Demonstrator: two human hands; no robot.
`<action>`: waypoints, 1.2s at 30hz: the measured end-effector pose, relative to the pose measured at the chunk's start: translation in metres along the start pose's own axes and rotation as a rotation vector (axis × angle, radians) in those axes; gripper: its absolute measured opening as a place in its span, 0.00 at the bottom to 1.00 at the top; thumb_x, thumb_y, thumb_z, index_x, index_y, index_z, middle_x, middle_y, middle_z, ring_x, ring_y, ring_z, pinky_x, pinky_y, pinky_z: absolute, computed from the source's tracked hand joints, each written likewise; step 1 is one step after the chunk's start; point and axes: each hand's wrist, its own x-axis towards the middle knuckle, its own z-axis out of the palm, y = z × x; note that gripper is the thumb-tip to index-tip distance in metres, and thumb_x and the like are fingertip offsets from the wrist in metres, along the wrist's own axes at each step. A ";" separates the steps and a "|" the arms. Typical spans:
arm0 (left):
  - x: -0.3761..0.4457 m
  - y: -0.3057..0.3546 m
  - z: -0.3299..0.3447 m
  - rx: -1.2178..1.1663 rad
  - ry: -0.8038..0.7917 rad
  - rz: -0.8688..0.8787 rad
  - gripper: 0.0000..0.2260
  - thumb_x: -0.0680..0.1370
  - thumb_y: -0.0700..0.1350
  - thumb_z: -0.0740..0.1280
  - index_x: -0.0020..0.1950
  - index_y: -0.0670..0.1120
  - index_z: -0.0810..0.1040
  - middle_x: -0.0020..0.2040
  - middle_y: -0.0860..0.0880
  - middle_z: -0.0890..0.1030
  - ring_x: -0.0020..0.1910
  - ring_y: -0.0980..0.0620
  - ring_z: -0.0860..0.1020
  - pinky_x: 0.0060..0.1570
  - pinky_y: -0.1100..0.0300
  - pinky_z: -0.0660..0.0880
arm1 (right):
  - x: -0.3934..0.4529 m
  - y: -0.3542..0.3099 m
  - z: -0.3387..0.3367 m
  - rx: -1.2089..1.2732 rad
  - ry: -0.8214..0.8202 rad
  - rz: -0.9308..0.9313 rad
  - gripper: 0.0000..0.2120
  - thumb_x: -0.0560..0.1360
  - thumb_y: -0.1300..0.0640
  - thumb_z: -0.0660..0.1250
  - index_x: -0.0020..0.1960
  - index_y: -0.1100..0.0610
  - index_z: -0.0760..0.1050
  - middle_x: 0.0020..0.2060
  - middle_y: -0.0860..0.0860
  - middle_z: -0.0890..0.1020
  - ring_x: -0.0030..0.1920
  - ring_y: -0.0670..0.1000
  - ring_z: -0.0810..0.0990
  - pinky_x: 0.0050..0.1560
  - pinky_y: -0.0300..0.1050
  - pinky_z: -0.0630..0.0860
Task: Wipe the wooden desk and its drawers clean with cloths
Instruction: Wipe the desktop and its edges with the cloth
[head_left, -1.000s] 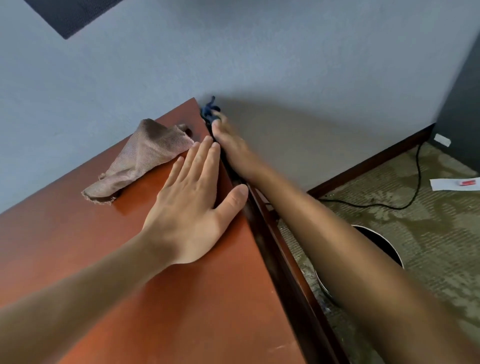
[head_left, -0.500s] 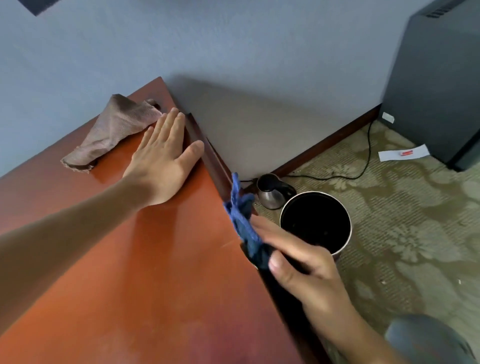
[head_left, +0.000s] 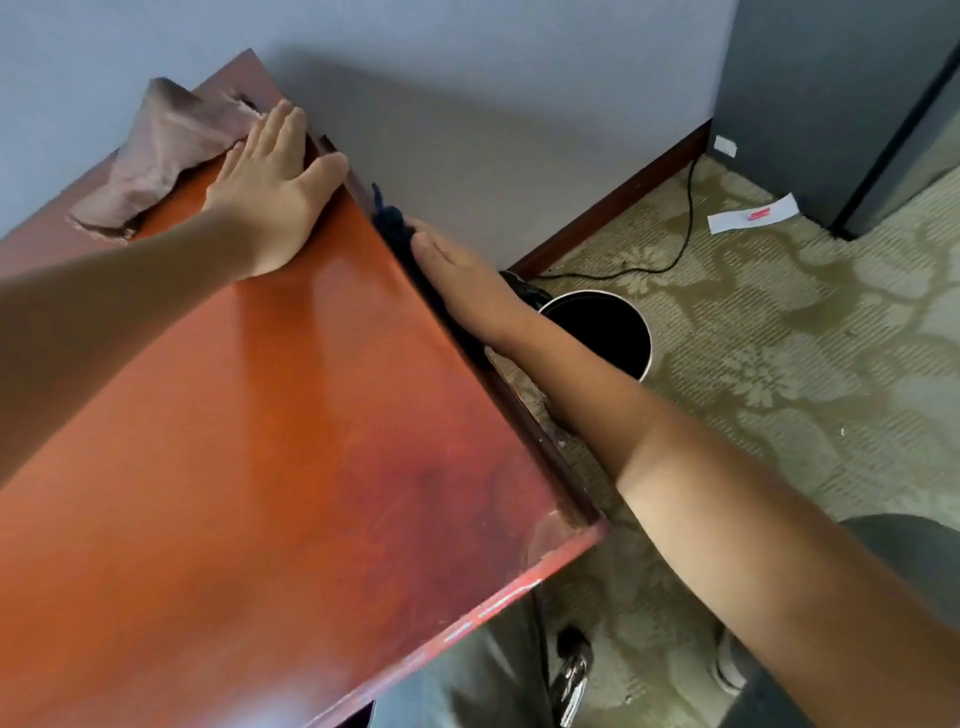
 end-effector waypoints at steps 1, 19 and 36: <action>0.000 0.000 0.000 0.002 0.004 0.002 0.34 0.84 0.62 0.48 0.86 0.47 0.49 0.86 0.49 0.47 0.84 0.51 0.45 0.80 0.50 0.44 | -0.009 0.001 -0.003 -0.031 0.005 -0.025 0.27 0.84 0.43 0.50 0.80 0.52 0.65 0.76 0.50 0.71 0.75 0.48 0.68 0.78 0.50 0.60; 0.020 -0.017 0.007 -0.031 0.029 0.035 0.38 0.76 0.68 0.50 0.74 0.40 0.65 0.81 0.39 0.61 0.81 0.41 0.57 0.79 0.40 0.55 | -0.173 0.004 -0.031 -0.288 0.160 -0.028 0.14 0.85 0.51 0.60 0.65 0.52 0.81 0.52 0.41 0.84 0.55 0.42 0.81 0.54 0.40 0.72; -0.178 0.099 -0.007 -0.134 -0.017 0.898 0.20 0.86 0.56 0.53 0.65 0.49 0.81 0.66 0.54 0.81 0.68 0.54 0.75 0.71 0.60 0.65 | -0.236 -0.022 -0.011 0.037 0.397 -0.040 0.11 0.84 0.54 0.63 0.61 0.49 0.82 0.52 0.43 0.84 0.56 0.40 0.81 0.61 0.44 0.75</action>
